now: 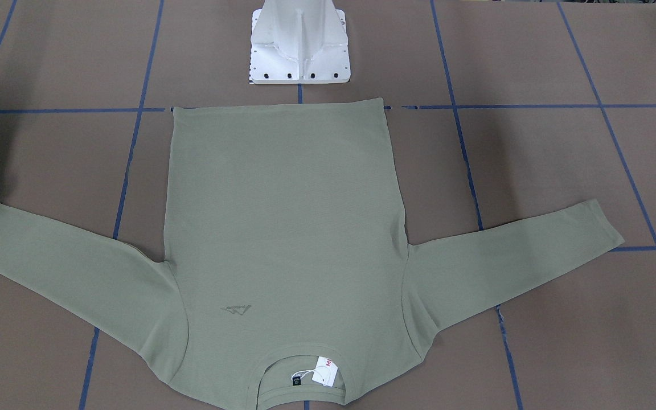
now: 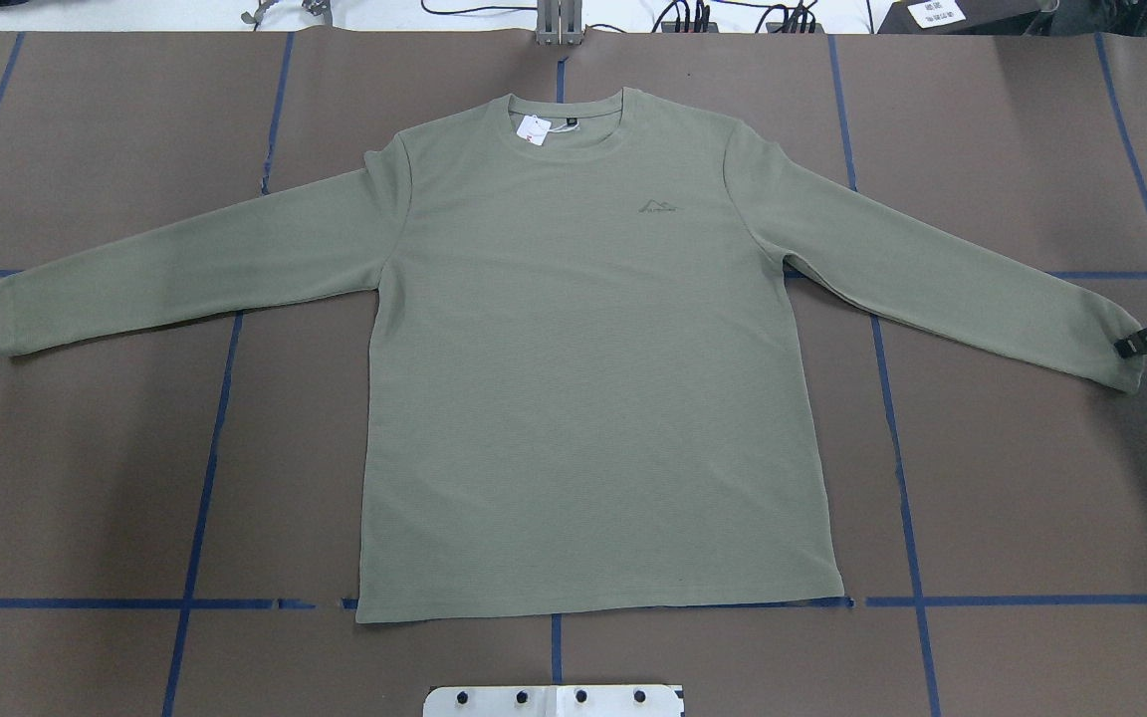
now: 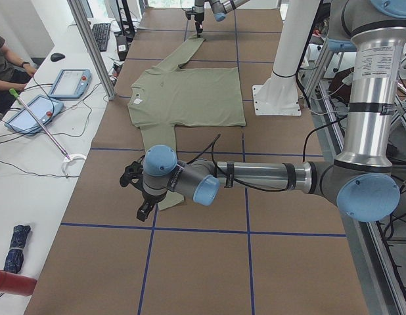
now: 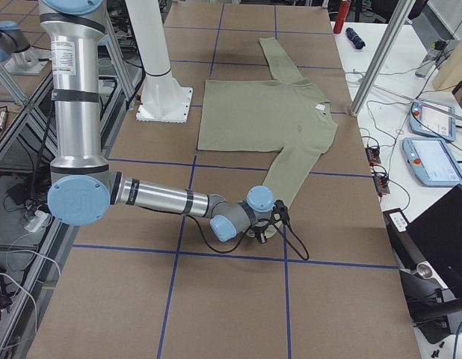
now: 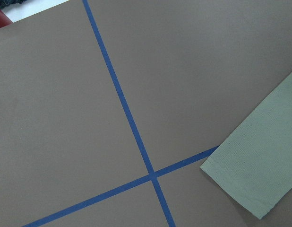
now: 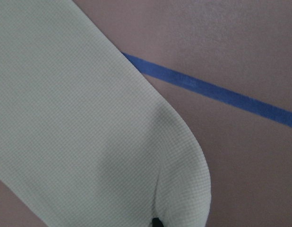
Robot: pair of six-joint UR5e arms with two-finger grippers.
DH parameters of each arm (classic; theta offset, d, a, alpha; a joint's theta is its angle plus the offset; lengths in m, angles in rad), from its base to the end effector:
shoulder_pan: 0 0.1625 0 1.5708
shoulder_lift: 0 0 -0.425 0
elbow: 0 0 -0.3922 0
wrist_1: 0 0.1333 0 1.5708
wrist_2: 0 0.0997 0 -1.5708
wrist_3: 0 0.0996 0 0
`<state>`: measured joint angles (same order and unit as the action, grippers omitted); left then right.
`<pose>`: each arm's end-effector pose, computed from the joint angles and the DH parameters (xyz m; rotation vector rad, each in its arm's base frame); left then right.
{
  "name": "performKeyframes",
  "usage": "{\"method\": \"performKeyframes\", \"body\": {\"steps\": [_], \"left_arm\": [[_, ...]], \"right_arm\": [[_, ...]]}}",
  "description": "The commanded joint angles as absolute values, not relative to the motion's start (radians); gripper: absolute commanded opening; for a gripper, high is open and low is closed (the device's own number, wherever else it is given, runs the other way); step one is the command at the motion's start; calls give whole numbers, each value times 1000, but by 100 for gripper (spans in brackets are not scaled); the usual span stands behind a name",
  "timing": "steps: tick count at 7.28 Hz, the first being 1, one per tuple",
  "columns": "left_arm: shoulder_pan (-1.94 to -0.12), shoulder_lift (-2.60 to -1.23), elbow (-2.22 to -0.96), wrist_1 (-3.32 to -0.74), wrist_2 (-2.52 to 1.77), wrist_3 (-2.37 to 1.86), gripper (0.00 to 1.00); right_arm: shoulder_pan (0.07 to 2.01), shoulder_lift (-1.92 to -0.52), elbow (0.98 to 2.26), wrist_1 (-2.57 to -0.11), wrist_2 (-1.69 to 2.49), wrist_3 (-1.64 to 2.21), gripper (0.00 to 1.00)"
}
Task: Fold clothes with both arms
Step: 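Grasp the sleeve cuff with the right gripper and lift it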
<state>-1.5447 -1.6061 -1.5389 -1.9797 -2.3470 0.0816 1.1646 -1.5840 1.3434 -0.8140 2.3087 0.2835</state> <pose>-0.0498 -0.5285 0.6111 0.4131 0.7552 0.2609 -0.1360 -0.4840 0.6958 0.2201 -0.8473 -0.3052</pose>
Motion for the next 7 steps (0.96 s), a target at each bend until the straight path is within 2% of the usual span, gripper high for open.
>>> {"method": "performKeyframes", "body": {"steps": [1, 3, 4, 5, 7], "left_arm": [[-1545, -1606, -1540, -1979, -2347, 81, 100], [-1546, -1606, -1548, -1979, -2347, 80, 100], [-1551, -1606, -1566, -1979, -2347, 80, 100], [-1555, -1602, -1607, -1967, -2345, 80, 100], [-1562, -1578, -1634, -1967, -2344, 80, 100]], "right_arm": [[1164, -1582, 1422, -824, 2324, 298, 0], [1164, -1542, 1480, -828, 2359, 342, 0], [1163, -1476, 1486, -834, 2359, 430, 0], [1155, -1404, 1493, -856, 2361, 542, 0], [1108, -1178, 1488, -1068, 2352, 571, 0]]}}
